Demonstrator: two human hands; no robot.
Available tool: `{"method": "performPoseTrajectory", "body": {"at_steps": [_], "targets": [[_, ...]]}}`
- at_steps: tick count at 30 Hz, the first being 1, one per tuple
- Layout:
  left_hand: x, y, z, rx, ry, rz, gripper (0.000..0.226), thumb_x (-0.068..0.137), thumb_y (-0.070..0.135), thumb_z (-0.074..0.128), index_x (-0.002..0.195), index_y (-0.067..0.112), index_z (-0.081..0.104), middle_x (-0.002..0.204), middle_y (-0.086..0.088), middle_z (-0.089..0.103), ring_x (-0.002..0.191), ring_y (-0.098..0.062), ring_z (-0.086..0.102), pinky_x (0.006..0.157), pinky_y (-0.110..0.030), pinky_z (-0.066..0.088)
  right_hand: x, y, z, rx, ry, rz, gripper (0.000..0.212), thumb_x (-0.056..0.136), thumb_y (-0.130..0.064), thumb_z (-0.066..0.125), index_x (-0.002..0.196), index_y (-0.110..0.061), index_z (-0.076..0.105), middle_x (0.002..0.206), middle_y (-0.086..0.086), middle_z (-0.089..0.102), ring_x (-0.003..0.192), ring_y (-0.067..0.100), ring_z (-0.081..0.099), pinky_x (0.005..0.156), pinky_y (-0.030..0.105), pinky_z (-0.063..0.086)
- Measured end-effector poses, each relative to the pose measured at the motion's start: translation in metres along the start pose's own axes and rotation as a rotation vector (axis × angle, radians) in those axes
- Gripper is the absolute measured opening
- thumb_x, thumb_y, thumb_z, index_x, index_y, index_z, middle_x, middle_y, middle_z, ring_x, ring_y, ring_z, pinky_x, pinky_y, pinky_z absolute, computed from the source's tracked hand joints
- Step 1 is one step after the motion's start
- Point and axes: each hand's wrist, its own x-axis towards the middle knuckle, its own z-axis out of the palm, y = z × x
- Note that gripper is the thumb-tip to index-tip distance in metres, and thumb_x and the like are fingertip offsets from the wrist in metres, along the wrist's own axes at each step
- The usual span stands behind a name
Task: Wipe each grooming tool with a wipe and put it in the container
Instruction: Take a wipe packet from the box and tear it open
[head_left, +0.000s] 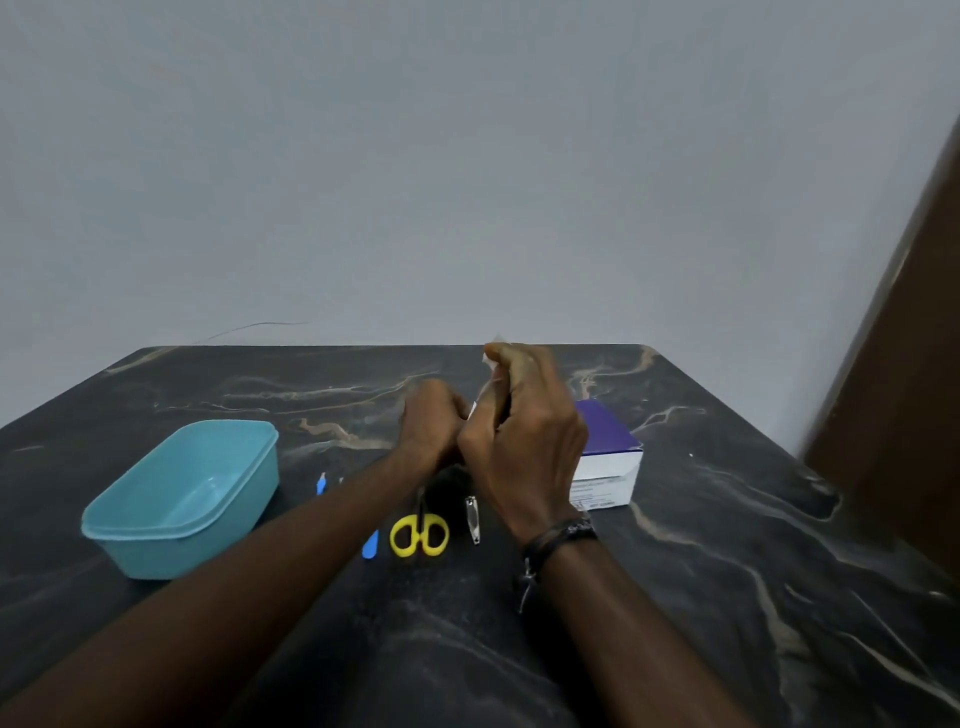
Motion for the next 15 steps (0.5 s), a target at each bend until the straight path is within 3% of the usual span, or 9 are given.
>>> {"method": "performPoseTrajectory", "body": {"at_steps": [2, 4, 8, 11, 15], "targets": [[0.007, -0.002, 0.001, 0.044, -0.047, 0.001, 0.053, 0.085, 0.006, 0.059, 0.037, 0.018, 0.040, 0.032, 0.006, 0.036, 0.028, -0.006, 0.034, 0.032, -0.013, 0.024, 0.002, 0.002, -0.001, -0.021, -0.012, 0.000, 0.035, 0.079, -0.014, 0.047, 0.105, -0.011, 0.069, 0.101, 0.001, 0.070, 0.077, 0.021, 0.066, 0.056, 0.033, 0.049], [0.010, -0.004, -0.004, 0.111, -0.087, 0.020, 0.049, 0.087, 0.009, 0.062, 0.040, 0.016, 0.047, 0.037, 0.004, 0.043, 0.028, -0.005, 0.037, 0.035, -0.012, 0.027, 0.003, 0.003, -0.001, -0.025, -0.020, 0.010, 0.036, 0.079, -0.016, 0.045, 0.105, -0.011, 0.069, 0.101, 0.002, 0.071, 0.077, 0.021, 0.067, 0.057, 0.031, 0.049], [-0.002, -0.005, -0.024, 0.098, -0.128, 0.084, 0.025, 0.086, 0.015, 0.069, 0.070, -0.004, 0.069, 0.050, -0.006, 0.062, 0.034, -0.008, 0.057, 0.040, -0.019, 0.043, 0.003, 0.003, -0.001, -0.025, -0.019, 0.004, 0.034, 0.081, -0.015, 0.045, 0.105, -0.011, 0.069, 0.100, 0.002, 0.070, 0.074, 0.021, 0.066, 0.055, 0.030, 0.046], [-0.027, -0.003, -0.048, 0.197, 0.015, 0.150, 0.014, 0.087, 0.014, 0.068, 0.094, 0.002, 0.072, 0.072, -0.010, 0.072, 0.052, -0.013, 0.064, 0.055, -0.027, 0.053, 0.003, 0.004, -0.001, -0.042, -0.005, 0.005, 0.028, 0.080, -0.009, 0.051, 0.102, -0.011, 0.068, 0.096, 0.001, 0.069, 0.071, 0.021, 0.064, 0.052, 0.028, 0.042], [-0.066, -0.011, -0.095, 0.445, 0.208, 0.159, 0.010, 0.084, 0.017, 0.067, 0.078, 0.012, 0.073, 0.070, -0.005, 0.070, 0.064, -0.017, 0.062, 0.061, -0.029, 0.049, 0.002, 0.002, -0.001, -0.039, 0.000, 0.005, 0.020, 0.084, -0.007, 0.056, 0.099, -0.010, 0.068, 0.093, 0.002, 0.069, 0.069, 0.019, 0.062, 0.051, 0.029, 0.043]]}}
